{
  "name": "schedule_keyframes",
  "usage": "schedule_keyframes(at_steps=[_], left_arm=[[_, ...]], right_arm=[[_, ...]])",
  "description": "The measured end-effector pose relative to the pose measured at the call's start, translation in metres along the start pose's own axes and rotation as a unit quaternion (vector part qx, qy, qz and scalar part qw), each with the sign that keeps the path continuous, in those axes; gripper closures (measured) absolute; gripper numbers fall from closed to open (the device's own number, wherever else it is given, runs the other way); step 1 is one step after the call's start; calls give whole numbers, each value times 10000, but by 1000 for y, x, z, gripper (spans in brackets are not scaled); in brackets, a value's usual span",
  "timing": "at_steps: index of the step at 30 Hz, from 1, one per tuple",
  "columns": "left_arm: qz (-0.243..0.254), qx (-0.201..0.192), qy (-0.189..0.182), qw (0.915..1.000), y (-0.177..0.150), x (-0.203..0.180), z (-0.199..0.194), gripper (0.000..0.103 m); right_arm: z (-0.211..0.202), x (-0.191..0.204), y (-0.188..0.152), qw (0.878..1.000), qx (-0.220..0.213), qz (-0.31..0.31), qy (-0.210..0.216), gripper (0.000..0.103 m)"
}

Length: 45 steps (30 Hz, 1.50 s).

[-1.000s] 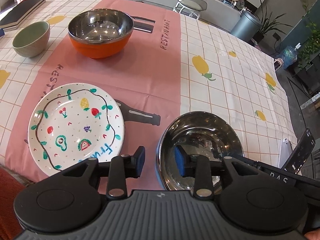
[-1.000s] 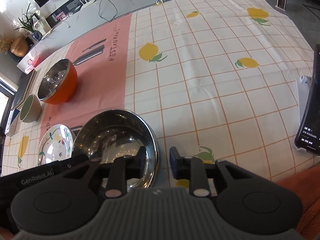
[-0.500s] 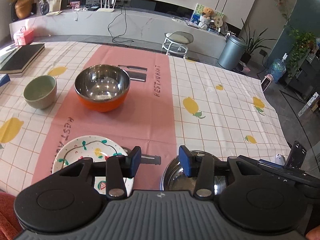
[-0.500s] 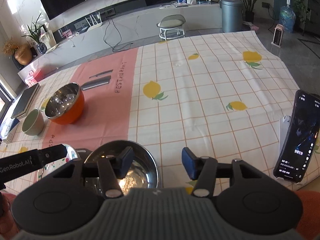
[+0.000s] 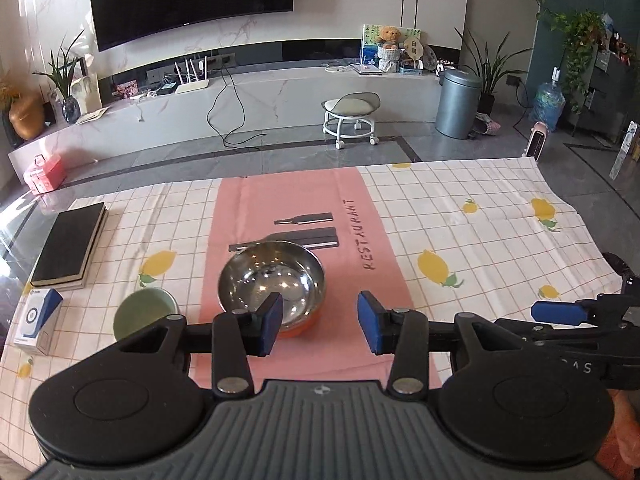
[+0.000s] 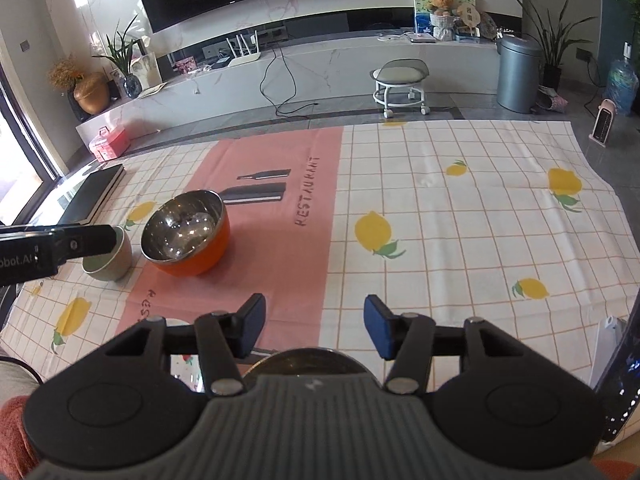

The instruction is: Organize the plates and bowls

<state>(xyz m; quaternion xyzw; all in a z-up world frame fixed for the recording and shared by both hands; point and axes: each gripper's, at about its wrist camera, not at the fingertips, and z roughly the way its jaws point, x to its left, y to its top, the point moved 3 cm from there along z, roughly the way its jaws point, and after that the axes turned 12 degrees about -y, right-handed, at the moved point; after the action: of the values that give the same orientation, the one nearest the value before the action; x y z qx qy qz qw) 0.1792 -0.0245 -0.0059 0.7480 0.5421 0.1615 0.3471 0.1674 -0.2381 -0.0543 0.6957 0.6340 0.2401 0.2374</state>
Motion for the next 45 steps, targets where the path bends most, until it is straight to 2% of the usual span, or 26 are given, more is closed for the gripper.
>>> schedule_keyframes(at_steps=[3, 6, 12, 18, 19, 24, 29, 31, 37, 45], left_arm=[[139, 49, 138, 9998, 5, 19, 4, 54], [165, 180, 126, 9996, 7, 40, 12, 54], [-136, 461, -42, 9988, 14, 84, 34, 54], [-439, 551, -163, 9974, 15, 118, 62, 54], [-489, 561, -159, 9971, 14, 122, 68, 54], [-746, 731, -211, 9943, 7, 135, 96, 54], [-903, 913, -200, 9915, 1, 148, 121, 54], [-930, 985, -206, 9906, -2, 152, 129, 54], [-1038, 1144, -157, 9879, -9, 157, 145, 57], [-1199, 1333, -147, 9837, -15, 158, 162, 74]], right_arm=[[9, 11, 12, 10000, 23, -33, 59, 49], [20, 23, 23, 9999, 91, -77, 74, 49], [47, 44, 40, 9991, 395, -8, 173, 48], [81, 69, 53, 9967, 726, 79, 359, 50], [87, 73, 55, 9962, 776, 89, 384, 55], [115, 96, 64, 9948, 917, 34, 444, 63], [143, 114, 67, 9926, 1127, 19, 445, 64], [153, 121, 68, 9920, 1187, 12, 429, 69], [176, 137, 66, 9895, 1397, 0, 382, 77], [194, 145, 63, 9879, 1512, 22, 331, 84]])
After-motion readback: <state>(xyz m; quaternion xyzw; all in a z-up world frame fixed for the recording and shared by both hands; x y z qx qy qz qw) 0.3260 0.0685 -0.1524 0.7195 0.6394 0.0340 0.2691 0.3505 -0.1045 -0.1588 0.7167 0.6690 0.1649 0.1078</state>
